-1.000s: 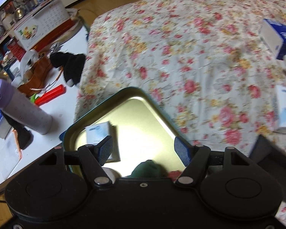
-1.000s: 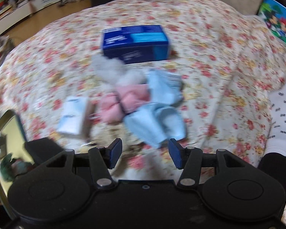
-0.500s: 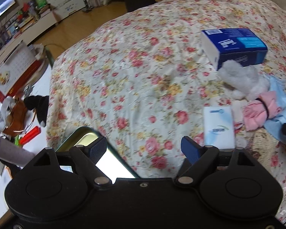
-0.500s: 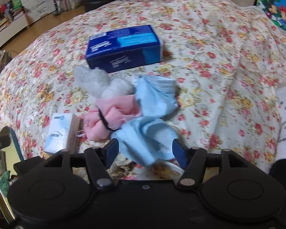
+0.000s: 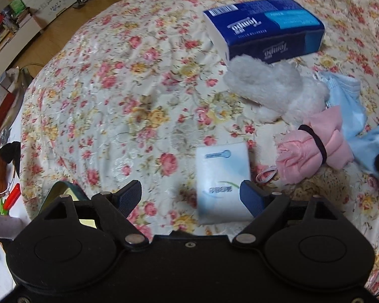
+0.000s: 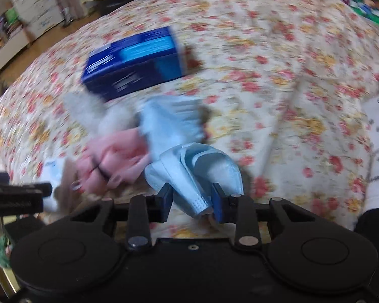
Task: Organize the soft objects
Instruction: 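Move both tools back over the bed toward the remaining tissue pack and masks, then grasp the white tissue pack with the left tool while the right tool grasps a blue mask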
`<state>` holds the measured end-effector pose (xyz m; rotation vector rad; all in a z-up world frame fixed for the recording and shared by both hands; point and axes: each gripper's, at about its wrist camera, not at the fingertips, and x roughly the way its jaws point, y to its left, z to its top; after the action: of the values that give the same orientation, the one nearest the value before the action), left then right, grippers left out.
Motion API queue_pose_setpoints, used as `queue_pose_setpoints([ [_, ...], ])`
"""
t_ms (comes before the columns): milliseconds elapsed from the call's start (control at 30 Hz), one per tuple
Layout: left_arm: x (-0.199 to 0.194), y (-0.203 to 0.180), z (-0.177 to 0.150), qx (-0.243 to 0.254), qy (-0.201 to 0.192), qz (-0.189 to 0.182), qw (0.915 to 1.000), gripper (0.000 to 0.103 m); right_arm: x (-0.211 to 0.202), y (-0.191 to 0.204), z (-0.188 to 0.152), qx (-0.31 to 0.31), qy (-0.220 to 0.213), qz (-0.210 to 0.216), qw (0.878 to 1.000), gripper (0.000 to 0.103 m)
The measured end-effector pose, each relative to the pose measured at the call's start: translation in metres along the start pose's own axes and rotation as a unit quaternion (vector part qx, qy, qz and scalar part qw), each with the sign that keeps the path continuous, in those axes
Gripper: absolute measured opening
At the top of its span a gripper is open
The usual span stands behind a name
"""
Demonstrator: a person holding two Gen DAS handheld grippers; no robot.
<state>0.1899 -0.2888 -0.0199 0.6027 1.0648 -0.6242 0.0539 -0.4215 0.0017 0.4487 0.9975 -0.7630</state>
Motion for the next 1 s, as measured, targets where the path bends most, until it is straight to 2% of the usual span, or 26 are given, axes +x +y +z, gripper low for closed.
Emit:
queue_pose_setpoints([
  [100,0.005,-0.007,0.003,0.000,0.001,-0.006,1.0000,0.088,-0.002,-0.019,0.004,0.030,-0.006,0.000,1.000,0.030],
  [367,0.018,-0.020,0.004,0.011,0.019,-0.001,0.9998,0.085,-0.011,-0.049,0.006,0.073,-0.024,0.001,0.997,0.034],
  [433,0.021,-0.020,0.004,0.010,0.022,-0.006,0.9997,0.068,-0.010,-0.050,0.008,0.079,-0.026,0.002,0.997,0.039],
  [467,0.022,-0.018,0.004,0.006,0.024,-0.017,0.9995,0.055,-0.010,-0.051,0.008,0.081,-0.027,0.002,0.996,0.041],
  [500,0.021,-0.016,0.004,0.000,0.025,-0.031,0.9992,0.051,-0.009,-0.052,0.009,0.082,-0.029,0.002,0.996,0.045],
  [567,0.019,-0.013,0.005,-0.011,0.018,-0.034,0.9992,0.051,-0.012,-0.052,0.008,0.082,-0.035,0.003,0.996,0.050],
  [633,0.016,-0.013,0.005,-0.007,0.006,-0.018,0.9998,0.050,-0.015,-0.052,0.007,0.083,-0.044,0.005,0.996,0.061],
  [700,0.013,-0.011,0.006,-0.009,0.001,-0.006,0.9999,0.050,-0.017,-0.050,0.007,0.081,-0.053,0.008,0.995,0.065],
  [900,-0.001,0.004,0.011,-0.035,-0.010,-0.008,0.9993,0.050,-0.016,-0.041,0.011,0.063,-0.075,0.007,0.995,0.087],
  [1000,-0.012,0.011,0.012,-0.044,-0.021,-0.006,0.9988,0.050,-0.004,-0.037,0.018,0.063,-0.070,0.001,0.996,0.088],
])
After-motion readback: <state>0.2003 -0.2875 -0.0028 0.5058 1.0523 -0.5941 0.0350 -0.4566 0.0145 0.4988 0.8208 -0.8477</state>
